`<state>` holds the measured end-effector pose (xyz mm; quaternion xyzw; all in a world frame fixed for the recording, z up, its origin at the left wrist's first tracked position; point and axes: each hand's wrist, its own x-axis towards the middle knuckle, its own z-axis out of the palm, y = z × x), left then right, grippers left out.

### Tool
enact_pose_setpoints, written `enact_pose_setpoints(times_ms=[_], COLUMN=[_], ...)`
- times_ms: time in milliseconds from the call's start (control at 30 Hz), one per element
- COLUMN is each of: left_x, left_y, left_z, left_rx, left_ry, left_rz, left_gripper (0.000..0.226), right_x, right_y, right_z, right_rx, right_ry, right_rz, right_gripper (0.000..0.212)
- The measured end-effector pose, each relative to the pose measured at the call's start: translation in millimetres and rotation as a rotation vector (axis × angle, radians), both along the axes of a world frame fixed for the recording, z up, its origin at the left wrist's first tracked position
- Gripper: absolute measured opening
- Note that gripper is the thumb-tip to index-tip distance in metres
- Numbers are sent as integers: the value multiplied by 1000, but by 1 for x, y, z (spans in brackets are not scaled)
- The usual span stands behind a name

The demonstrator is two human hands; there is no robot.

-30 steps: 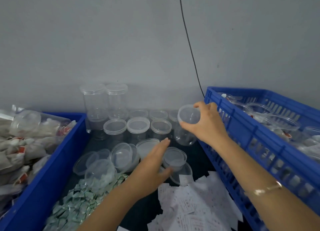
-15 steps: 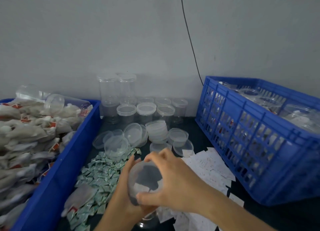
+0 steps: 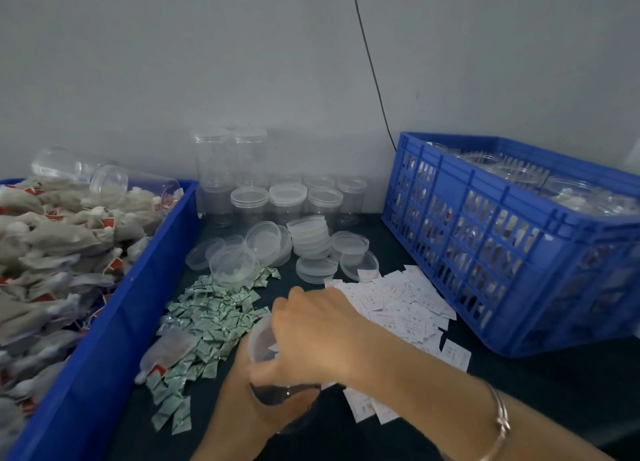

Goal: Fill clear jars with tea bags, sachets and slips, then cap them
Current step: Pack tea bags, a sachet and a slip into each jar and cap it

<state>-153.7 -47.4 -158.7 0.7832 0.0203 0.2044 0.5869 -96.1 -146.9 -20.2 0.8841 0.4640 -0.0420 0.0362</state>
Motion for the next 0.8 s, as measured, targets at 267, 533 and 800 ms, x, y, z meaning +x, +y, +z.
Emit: enact_pose_setpoints(times_ms=[267, 533, 800], left_x=[2, -3, -4], left_y=[12, 10, 10], left_z=[0, 6, -1], left_rx=[-8, 16, -88], left_ry=[70, 98, 114], left_rz=[3, -36, -24], left_gripper=[81, 72, 78], right_x=[22, 13, 11], right_y=[-4, 5, 7], right_z=[13, 27, 42], right_rx=[-149, -387, -485], right_ry=[253, 286, 236], right_rz=[151, 86, 229], right_gripper=[65, 100, 88])
